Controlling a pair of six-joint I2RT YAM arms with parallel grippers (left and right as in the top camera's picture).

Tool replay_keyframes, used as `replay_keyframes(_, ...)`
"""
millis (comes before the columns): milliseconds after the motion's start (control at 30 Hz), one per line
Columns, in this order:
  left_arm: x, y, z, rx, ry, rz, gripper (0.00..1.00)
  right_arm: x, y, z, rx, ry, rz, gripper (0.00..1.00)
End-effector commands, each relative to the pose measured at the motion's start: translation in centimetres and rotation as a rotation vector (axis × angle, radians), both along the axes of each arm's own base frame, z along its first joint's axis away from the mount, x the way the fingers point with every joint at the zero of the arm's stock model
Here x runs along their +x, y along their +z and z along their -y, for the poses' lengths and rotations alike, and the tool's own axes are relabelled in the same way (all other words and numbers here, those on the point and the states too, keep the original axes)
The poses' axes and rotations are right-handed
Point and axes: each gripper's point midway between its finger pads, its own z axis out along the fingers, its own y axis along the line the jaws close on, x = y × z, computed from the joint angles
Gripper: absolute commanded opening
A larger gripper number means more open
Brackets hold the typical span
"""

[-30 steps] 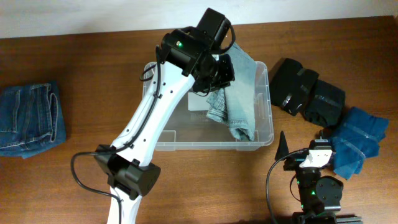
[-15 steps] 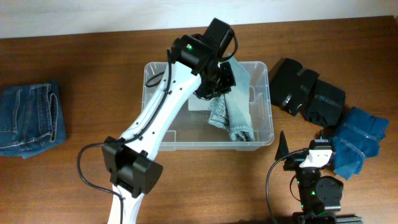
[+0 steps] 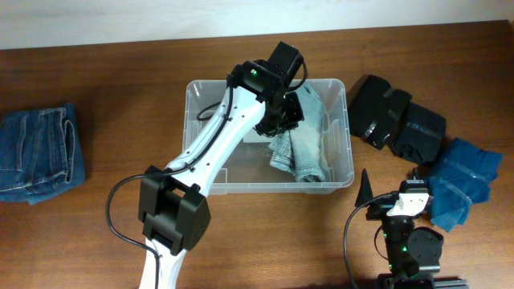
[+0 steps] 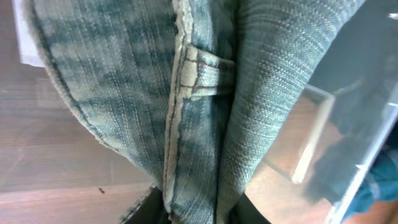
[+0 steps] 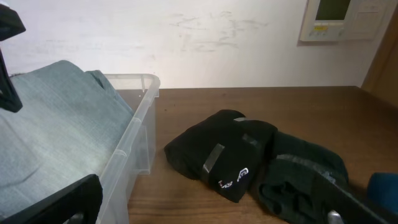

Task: Pack container
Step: 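Carry the light-blue jeans into the clear bin and lower them, then open the left gripper and move it to the dark-blue jeans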

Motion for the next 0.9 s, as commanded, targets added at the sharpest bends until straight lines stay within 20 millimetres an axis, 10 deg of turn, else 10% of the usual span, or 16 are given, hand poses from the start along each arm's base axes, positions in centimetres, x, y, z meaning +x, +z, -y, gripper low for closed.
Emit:
replay_keyframes(0,0.5,-0.5,-0.6,0.068,-0.124,0.075,0.45,0.0,-0.3,0.3,0.004,-0.018,-0.005,0.98)
replay_keyframes(200,1.1,-1.1,-3.9,0.267,-0.211,0.141,0.64,0.0,-0.2,0.3,0.004,-0.018,-0.005,0.98)
replay_keyframes(500,3.0,0.4,-7.0,0.445,-0.231,0.237,0.62,0.0,-0.3,0.3,0.004,-0.019,-0.005,0.98)
replay_keyframes(633,4.1,3.7,-10.0,0.485,-0.206,0.268,0.56,0.0,-0.2,0.3,0.004,-0.019,-0.005,0.98)
replay_keyframes(867,6.9,11.6,-20.8,0.597,0.044,0.351,0.56,0.0,-0.2,0.3,0.004,-0.019,-0.005,0.98)
